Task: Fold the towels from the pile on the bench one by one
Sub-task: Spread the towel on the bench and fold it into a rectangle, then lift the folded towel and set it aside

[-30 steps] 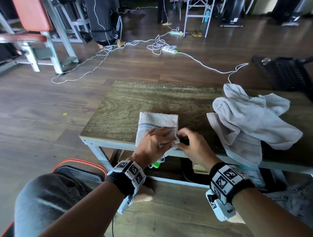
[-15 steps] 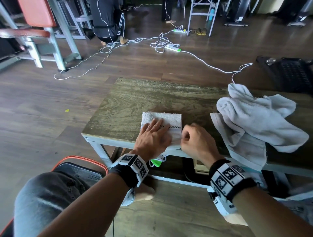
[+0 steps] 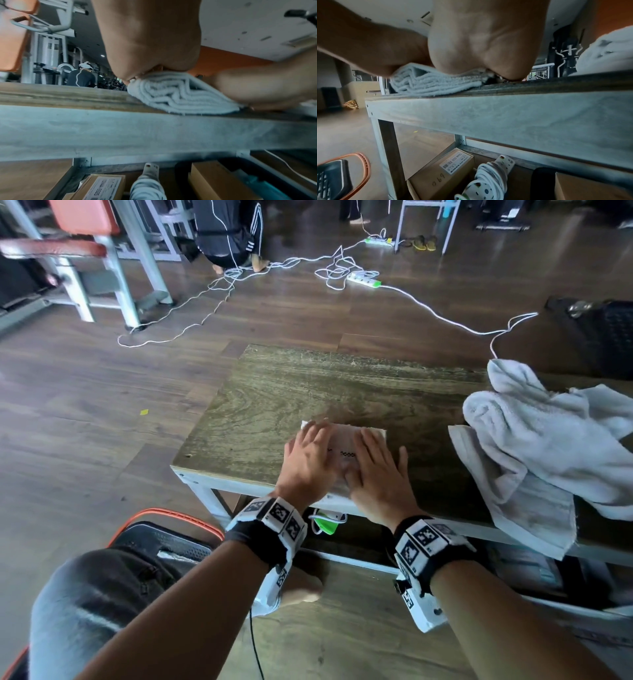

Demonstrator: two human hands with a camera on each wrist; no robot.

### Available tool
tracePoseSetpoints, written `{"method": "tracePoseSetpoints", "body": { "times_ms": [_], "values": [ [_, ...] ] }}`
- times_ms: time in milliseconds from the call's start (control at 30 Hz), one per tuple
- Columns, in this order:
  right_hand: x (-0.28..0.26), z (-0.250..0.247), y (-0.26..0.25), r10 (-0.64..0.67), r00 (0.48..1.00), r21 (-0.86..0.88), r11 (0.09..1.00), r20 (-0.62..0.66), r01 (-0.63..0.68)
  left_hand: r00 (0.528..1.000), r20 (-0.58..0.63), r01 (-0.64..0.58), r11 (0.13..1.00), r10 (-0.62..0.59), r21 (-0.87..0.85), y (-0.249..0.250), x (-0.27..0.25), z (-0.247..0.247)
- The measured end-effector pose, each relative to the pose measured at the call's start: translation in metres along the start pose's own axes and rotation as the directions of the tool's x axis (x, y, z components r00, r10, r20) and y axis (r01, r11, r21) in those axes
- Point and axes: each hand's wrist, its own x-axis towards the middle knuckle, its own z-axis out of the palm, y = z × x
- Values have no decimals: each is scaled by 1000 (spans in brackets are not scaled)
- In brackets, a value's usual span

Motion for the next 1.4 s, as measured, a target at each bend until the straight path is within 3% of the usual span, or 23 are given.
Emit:
{"method": "tracePoseSetpoints", "body": {
  "times_ms": [67, 167, 633, 800, 1000, 1200, 1400],
  "values": [
    [2, 0, 2, 6, 1000, -13, 1000, -19, -6, 997, 78, 20, 996, -26, 85, -2, -1, 14],
    [3, 2, 5, 11, 999, -28, 1000, -44, -12, 995, 91, 30, 988, -45, 155, -10, -1, 20],
    [2, 2, 6, 48, 996, -16, 999, -75, -49, 982, 82, 158, 975, -172, 155, -14, -1, 20],
    [1, -1, 4, 114, 993, -5, 993, -19, -114, 966, 80, 235, 963, -246, 130, -15, 1, 20],
    [3, -1, 4, 159, 987, -44, 987, 31, -157, 964, 114, 221, 964, -239, 147, -23, 0, 19],
    [0, -6, 6, 242, 964, 2, 970, 107, -244, 938, 104, 318, 940, -331, 126, -23, -4, 14],
    [-7, -10, 10, 278, 948, 37, 957, 153, -287, 939, 92, 319, 939, -332, 130, -29, -13, 5]
  ]
}}
